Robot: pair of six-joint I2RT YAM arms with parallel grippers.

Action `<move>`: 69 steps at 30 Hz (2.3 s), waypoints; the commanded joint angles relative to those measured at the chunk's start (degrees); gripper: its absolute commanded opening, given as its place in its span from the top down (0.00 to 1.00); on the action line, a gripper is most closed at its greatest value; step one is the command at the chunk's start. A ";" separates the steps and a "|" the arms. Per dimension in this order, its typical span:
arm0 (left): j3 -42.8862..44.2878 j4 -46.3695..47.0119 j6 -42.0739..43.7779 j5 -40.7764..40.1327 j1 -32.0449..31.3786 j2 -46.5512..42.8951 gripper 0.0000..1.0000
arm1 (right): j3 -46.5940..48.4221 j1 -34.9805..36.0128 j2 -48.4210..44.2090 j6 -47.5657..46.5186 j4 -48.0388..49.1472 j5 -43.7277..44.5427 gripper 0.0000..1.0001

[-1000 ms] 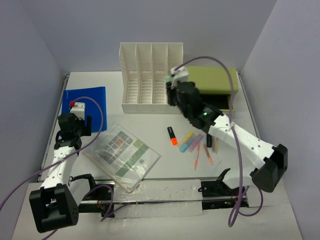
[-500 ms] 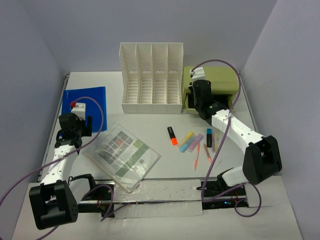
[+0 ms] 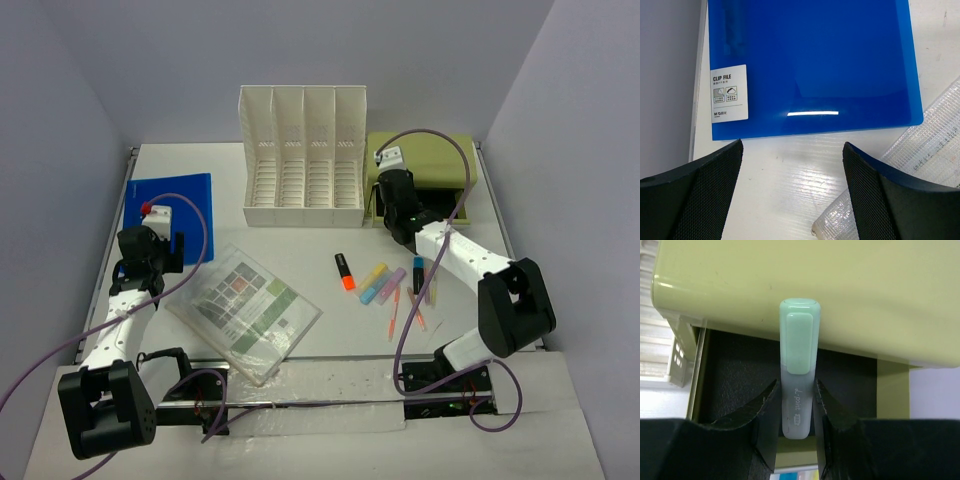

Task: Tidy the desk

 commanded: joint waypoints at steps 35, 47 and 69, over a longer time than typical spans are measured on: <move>0.41 1.96 0.00 -0.22 0.39 -1.31 0.13 | 6.92 -4.46 -6.75 17.70 -8.70 -10.94 0.28; 0.40 2.04 0.09 -0.13 0.45 -0.87 0.13 | 10.53 -5.96 3.36 21.86 -7.41 0.39 0.40; 0.32 1.96 0.00 -0.04 0.46 -1.54 0.13 | 3.89 -9.43 -6.24 26.55 -8.04 9.89 0.46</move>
